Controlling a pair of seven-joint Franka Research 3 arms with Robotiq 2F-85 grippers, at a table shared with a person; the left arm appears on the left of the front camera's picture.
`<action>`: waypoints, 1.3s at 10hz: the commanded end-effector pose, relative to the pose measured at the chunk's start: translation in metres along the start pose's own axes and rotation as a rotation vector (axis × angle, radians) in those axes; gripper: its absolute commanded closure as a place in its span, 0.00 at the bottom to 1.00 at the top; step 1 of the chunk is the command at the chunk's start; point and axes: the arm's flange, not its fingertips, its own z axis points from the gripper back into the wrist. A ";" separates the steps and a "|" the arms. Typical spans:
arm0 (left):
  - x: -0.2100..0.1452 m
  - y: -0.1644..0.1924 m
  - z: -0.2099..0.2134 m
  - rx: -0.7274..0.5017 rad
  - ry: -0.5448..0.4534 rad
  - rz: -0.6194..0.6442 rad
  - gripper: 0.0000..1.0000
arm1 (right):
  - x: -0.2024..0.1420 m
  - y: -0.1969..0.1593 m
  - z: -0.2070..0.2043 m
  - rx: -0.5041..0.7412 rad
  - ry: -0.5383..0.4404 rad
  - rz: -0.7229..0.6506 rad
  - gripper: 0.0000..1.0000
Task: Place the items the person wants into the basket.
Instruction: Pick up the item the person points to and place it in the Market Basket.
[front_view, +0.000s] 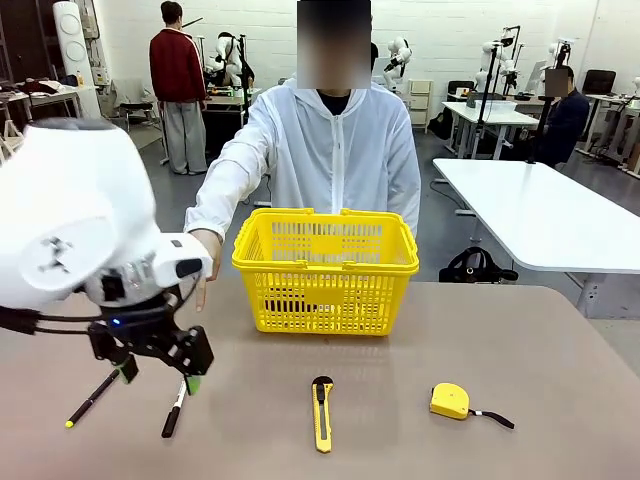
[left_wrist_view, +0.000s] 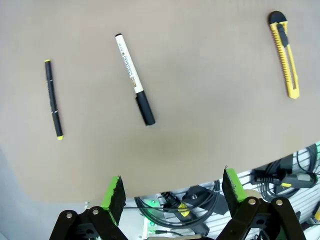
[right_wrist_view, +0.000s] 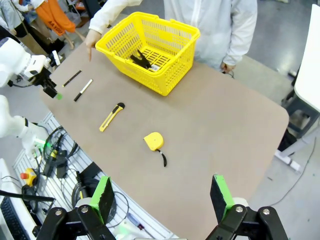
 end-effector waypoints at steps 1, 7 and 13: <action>-0.035 0.004 -0.050 0.046 -0.019 0.060 0.00 | 0.001 -0.001 -0.001 0.014 -0.005 0.007 0.00; -0.025 0.044 -0.106 -0.034 0.052 0.061 0.00 | 0.001 -0.001 -0.001 0.014 -0.005 0.007 0.00; -0.015 0.069 -0.130 -0.021 0.067 0.161 0.00 | 0.001 -0.001 -0.001 0.014 -0.005 0.007 0.00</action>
